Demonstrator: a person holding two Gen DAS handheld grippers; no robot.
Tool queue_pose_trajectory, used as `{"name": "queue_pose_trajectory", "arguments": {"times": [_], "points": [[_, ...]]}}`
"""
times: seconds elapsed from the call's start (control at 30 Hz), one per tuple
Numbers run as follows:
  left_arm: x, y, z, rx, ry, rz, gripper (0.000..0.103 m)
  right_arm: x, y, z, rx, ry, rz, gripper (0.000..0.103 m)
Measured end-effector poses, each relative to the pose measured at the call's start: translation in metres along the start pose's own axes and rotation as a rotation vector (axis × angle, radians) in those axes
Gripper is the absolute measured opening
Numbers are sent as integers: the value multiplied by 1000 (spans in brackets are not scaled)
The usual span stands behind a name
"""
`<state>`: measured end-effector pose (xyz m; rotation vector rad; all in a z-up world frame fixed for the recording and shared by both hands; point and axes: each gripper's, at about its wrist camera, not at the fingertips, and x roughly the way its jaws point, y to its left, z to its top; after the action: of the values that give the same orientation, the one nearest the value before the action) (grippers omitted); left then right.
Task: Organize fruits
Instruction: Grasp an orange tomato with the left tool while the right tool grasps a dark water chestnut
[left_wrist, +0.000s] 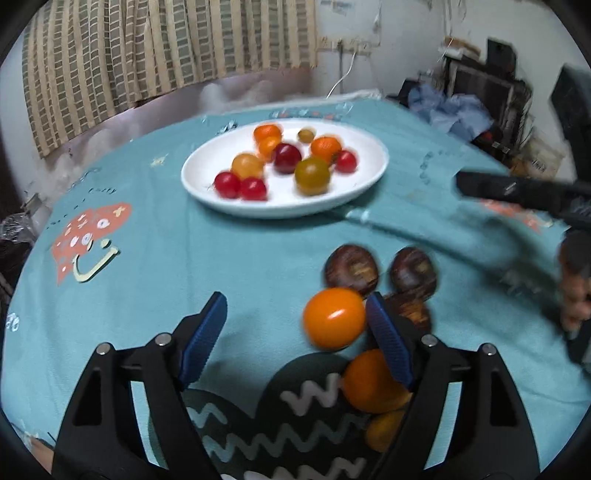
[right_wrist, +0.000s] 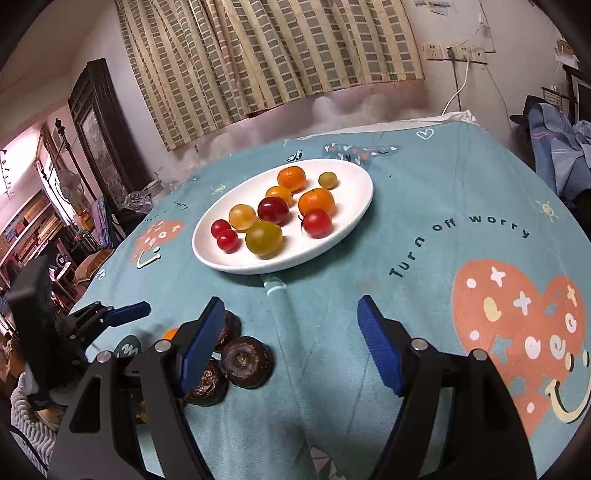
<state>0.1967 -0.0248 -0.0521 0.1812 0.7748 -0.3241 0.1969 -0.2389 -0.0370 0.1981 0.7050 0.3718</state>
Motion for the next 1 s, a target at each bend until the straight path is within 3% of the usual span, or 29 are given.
{"name": "queue_pose_trajectory", "arguments": {"times": [0.07,0.13,0.2,0.3,0.47,0.53,0.63,0.77,0.87,0.93,1.0], "points": [[-1,8,1,-19,-4,6,87,-2,0,1,-2,-7,0,75],[-11,25,3,-52,-38,101,87,-3,0,1,-2,-15,0,75],[-17,44,2,-121,-48,150,86,-4,1,1,-1,-15,4,75],[-24,58,-5,-188,-50,126,84,-3,2,2,-6,-10,10,75],[-11,35,-9,-76,-19,143,84,-2,6,1,-22,-3,15,75],[-1,31,-10,-52,13,148,77,-1,6,1,-21,0,17,75],[9,38,-6,-84,43,104,68,0,8,1,-30,3,18,75],[19,49,3,-128,44,99,67,5,12,-1,-47,21,17,75],[25,47,7,-126,53,74,55,7,14,-2,-56,31,19,75],[28,45,9,-119,56,43,40,8,16,-3,-67,42,23,75],[29,43,10,-113,57,40,40,10,21,-6,-98,62,16,74]]}}
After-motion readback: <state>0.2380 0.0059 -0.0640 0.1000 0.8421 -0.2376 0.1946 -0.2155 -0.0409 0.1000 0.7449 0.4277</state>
